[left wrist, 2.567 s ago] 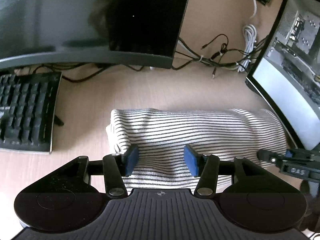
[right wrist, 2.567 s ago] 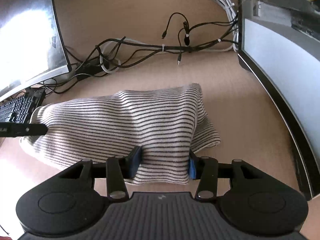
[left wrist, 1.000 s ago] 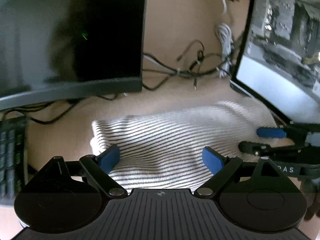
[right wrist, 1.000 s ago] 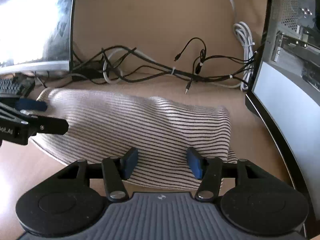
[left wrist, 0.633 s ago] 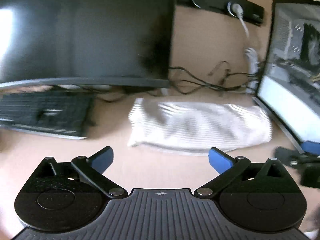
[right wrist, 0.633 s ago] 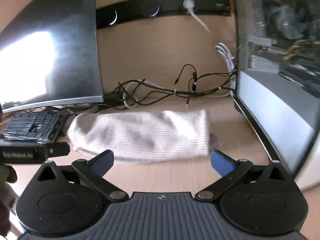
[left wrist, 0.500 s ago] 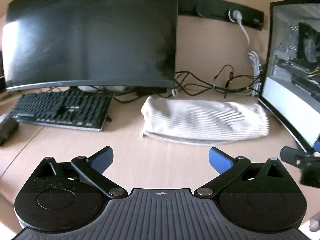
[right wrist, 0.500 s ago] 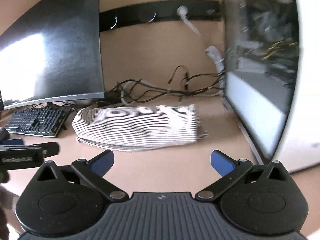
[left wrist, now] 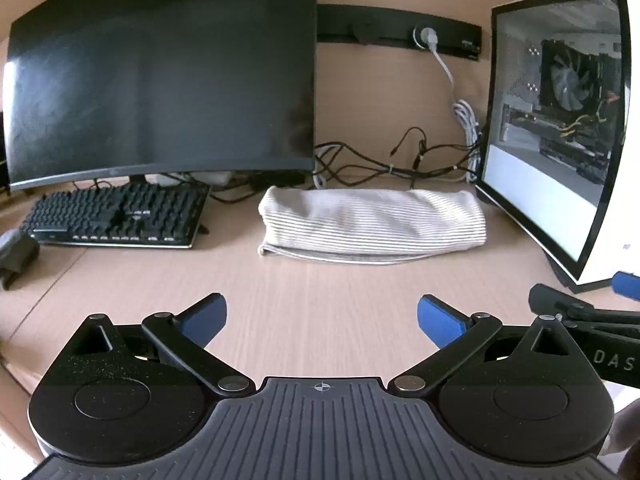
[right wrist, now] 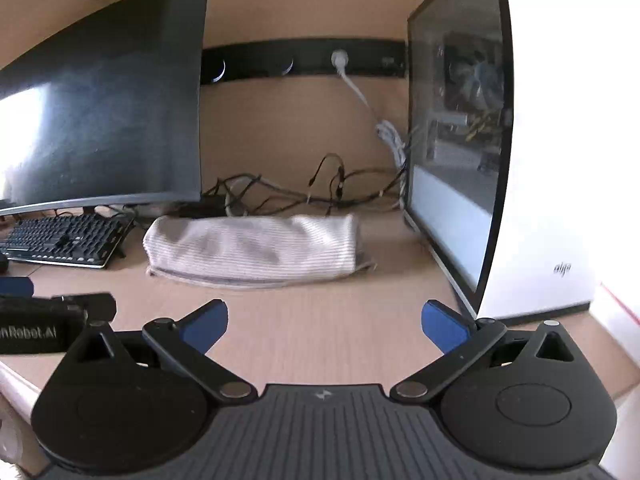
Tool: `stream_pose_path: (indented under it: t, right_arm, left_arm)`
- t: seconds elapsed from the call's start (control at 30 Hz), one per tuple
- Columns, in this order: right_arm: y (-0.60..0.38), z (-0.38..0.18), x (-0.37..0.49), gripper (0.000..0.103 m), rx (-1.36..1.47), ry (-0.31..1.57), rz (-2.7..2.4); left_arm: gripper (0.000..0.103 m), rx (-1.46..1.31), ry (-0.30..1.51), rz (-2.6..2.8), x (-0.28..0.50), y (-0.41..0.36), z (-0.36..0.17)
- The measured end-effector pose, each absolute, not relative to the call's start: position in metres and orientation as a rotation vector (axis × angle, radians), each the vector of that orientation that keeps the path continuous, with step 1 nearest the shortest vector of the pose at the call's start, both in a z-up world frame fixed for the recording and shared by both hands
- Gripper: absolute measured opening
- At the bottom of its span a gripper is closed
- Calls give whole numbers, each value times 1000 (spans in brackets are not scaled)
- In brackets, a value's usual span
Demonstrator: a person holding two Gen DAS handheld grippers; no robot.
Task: Fold clothes
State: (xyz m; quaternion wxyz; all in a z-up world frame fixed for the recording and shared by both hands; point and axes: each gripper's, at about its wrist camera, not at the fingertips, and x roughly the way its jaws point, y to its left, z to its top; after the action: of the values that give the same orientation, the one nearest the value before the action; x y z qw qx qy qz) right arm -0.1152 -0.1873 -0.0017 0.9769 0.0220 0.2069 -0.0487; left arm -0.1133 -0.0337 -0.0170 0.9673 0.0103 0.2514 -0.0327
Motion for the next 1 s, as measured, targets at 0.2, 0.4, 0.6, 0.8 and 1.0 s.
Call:
stream_pose_path:
  t: [0.2,0.4,0.6,0.8,1.0]
  right_arm:
    - [-180,7,-116,103,54,414,-80]
    - [-174,12,-118,103,56,409,-70]
    - [-169,11,-116,103,63,420,-56]
    - [-170,10,-118,103,64,419,-58]
    - [-174,10,-120,103,66,426,-66]
  left_arm:
    - [103,32,508,-77,-121,-29,-10]
    - [103,37,506,-80,-123,-26,-7]
    - [103,25,520,-67,-123,-21,-10]
    - [103,16,524,-72,-123,-23,-10]
    - [103,13,531,-74,-122,-28,-12]
